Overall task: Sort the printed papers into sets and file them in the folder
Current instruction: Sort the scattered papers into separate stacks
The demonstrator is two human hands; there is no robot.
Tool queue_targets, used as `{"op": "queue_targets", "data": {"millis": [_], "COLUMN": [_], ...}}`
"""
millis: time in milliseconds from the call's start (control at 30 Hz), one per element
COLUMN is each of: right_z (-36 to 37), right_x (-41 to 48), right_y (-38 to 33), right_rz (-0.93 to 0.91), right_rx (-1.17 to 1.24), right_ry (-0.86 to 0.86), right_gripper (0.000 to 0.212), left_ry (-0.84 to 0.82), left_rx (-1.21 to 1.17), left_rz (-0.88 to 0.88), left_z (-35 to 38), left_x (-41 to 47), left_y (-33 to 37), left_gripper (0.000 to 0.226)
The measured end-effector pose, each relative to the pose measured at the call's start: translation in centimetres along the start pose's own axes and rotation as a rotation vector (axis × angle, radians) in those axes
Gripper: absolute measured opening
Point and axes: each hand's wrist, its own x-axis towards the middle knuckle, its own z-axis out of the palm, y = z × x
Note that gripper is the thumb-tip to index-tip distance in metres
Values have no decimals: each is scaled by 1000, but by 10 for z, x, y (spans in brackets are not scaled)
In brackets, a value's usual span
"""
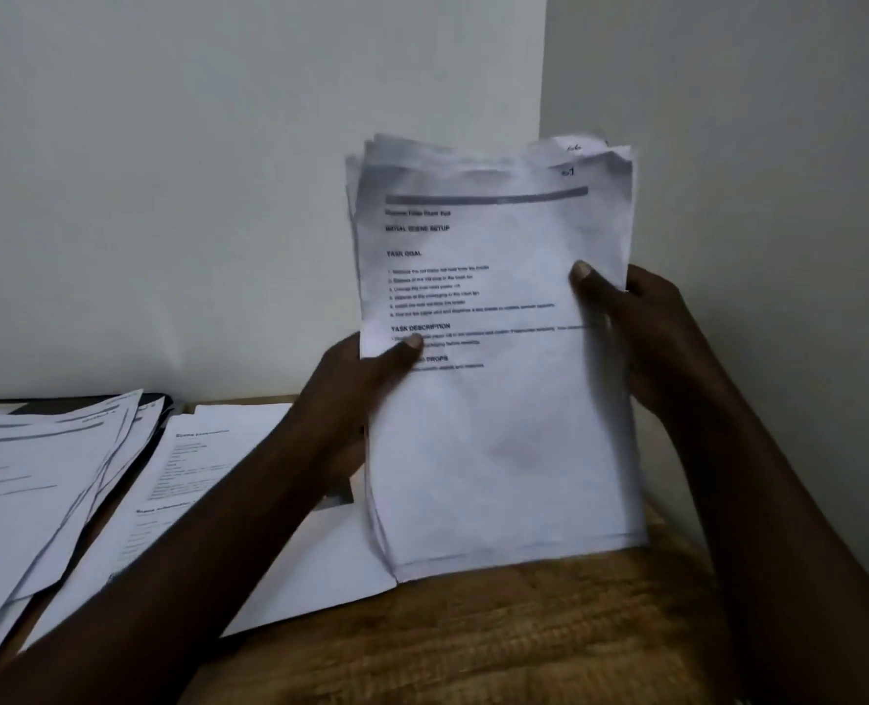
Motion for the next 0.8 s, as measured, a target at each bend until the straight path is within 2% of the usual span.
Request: {"op": "queue_targets", "data": {"millis": [67, 133, 233, 400, 533, 667, 800], "right_z": [2, 1, 7, 17, 12, 9, 10], "right_x": [-1, -3, -6, -11, -10, -11, -11], "right_y": [-8, -13, -14, -17, -17, -14, -14], "right_rz": [-2, 4, -85, -286, -254, -222, -198], "right_rx": [151, 180, 58, 92, 95, 1, -19], "right_ry": [-105, -221, -205, -58, -79, -104, -127], "right_gripper": [26, 39, 24, 14, 15, 28, 23], "left_ry": [113, 213, 226, 113, 21, -57, -70], "left_rx": [81, 134, 172, 372, 327, 310, 294], "left_rz": [182, 359, 456, 449, 384, 337, 306], "left_z": [8, 10, 12, 14, 10, 6, -3], "left_x": [-2, 0, 2, 5, 12, 12, 15], "left_y": [14, 24, 33, 35, 34, 33, 25], "left_gripper": [17, 14, 16, 29, 38, 47, 48]}}
